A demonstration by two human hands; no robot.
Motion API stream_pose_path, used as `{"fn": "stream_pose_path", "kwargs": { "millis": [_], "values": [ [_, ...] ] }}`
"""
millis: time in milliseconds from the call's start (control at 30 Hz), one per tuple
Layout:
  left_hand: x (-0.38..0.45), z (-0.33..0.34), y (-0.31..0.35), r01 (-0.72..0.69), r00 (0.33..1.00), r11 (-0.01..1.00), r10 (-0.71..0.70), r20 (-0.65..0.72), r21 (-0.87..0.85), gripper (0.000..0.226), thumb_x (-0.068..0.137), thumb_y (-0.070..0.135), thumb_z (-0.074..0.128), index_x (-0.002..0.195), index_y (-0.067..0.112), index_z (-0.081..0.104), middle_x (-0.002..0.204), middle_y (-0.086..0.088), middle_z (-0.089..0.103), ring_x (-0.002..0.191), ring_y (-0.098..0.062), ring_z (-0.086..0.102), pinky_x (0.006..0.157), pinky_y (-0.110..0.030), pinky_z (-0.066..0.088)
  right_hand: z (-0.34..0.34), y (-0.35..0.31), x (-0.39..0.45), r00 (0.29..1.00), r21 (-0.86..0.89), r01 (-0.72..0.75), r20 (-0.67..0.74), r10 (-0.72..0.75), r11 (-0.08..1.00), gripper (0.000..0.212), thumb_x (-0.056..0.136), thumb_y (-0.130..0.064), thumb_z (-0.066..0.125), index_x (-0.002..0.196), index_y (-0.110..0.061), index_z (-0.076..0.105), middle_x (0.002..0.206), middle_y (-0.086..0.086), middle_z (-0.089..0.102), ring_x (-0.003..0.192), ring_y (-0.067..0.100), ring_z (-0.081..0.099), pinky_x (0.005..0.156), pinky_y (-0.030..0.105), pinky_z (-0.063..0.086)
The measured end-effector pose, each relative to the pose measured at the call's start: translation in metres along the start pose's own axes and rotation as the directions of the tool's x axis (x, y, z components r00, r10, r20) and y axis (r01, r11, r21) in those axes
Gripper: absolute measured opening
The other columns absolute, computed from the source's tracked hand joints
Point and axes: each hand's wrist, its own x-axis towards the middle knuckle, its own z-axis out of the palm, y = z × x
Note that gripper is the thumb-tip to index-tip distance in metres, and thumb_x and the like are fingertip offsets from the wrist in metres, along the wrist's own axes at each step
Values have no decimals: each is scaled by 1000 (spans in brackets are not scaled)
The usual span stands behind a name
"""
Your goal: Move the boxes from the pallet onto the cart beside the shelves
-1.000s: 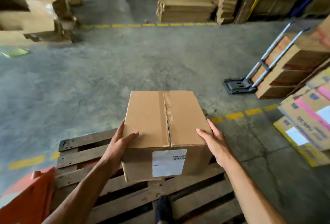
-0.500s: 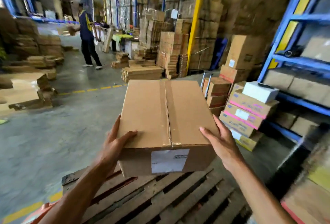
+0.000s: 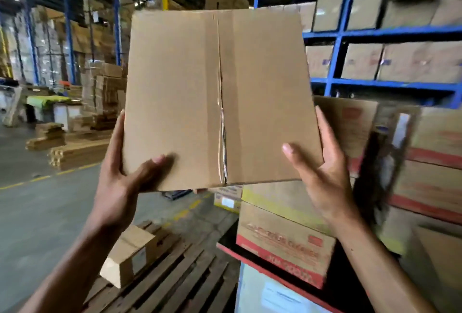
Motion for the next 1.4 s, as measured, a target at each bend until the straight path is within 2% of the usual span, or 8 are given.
{"fn": "stream_pose_path", "kwargs": {
  "millis": [300, 433, 600, 767, 1000, 1100, 1233, 1400],
  "values": [
    [-79, 207, 42, -14, 967, 992, 45, 249, -125, 95, 64, 31, 81, 144, 48, 32, 139, 16, 55, 125, -12, 57, 103, -43, 46, -224, -116, -62, 968, -306, 53, -219, -124, 951, 71, 85, -5, 63, 147, -8, 29, 129, -20, 51, 113, -17, 50, 91, 4, 38],
    [-105, 290, 46, 40, 917, 981, 39, 396, -190, 92, 72, 22, 79, 148, 41, 30, 140, 14, 55, 125, -8, 55, 105, -34, 46, -301, -141, -91, 928, -402, -14, -346, -137, 916, 65, 86, -6, 64, 143, -22, 36, 130, -15, 55, 116, -7, 54, 94, 11, 43],
    [-137, 377, 27, 121, 862, 969, 6, 507, -216, 86, 78, 17, 75, 148, 41, 31, 132, 24, 57, 118, 2, 58, 90, -13, 50, -379, -142, -118, 853, -448, -157, -511, -108, 880, 66, 86, -6, 64, 143, -23, 36, 111, -28, 53, 92, -23, 55, 72, 0, 43],
    [-152, 450, -25, 309, 793, 926, -124, 596, -219, 86, 77, 15, 74, 147, 42, 33, 121, 27, 64, 109, 2, 63, 83, -15, 52, -442, -106, -130, 786, -392, -369, -615, 58, 843, 64, 87, -22, 65, 141, -38, 33, 107, -24, 54, 90, -12, 56, 66, 9, 45],
    [-143, 547, -143, 510, 673, 851, -304, 674, -125, 78, 73, 24, 70, 141, 44, 38, 110, 25, 68, 100, 2, 66, 76, -15, 49, -530, 0, -104, 666, -297, -605, -698, 264, 739, 64, 85, -25, 68, 143, -29, 39, 115, -4, 58, 92, 2, 56, 74, 25, 50],
    [-137, 582, -198, 578, 617, 815, -405, 675, -40, 77, 84, 16, 65, 149, 38, 30, 130, 9, 61, 109, -8, 62, 84, -23, 47, -563, 50, -84, 616, -270, -703, -693, 374, 658, 66, 86, -28, 67, 145, -29, 36, 116, -1, 57, 89, 5, 56, 70, 25, 48],
    [-129, 615, -256, 635, 541, 766, -533, 650, 100, 94, 63, 45, 74, 146, 47, 29, 138, 4, 55, 117, -19, 58, 105, -43, 43, -604, 108, -63, 552, -252, -791, -687, 473, 558, 70, 84, -33, 69, 145, -27, 36, 123, 2, 57, 93, 11, 58, 75, 28, 49],
    [-127, 647, -296, 680, 463, 705, -625, 628, 201, 89, 60, 44, 72, 142, 46, 37, 125, 4, 64, 109, -19, 62, 98, -42, 49, -635, 157, -57, 450, -190, -872, -677, 582, 452, 72, 83, -36, 69, 146, -28, 35, 130, 8, 57, 91, 15, 61, 70, 30, 50]
  ]
}}
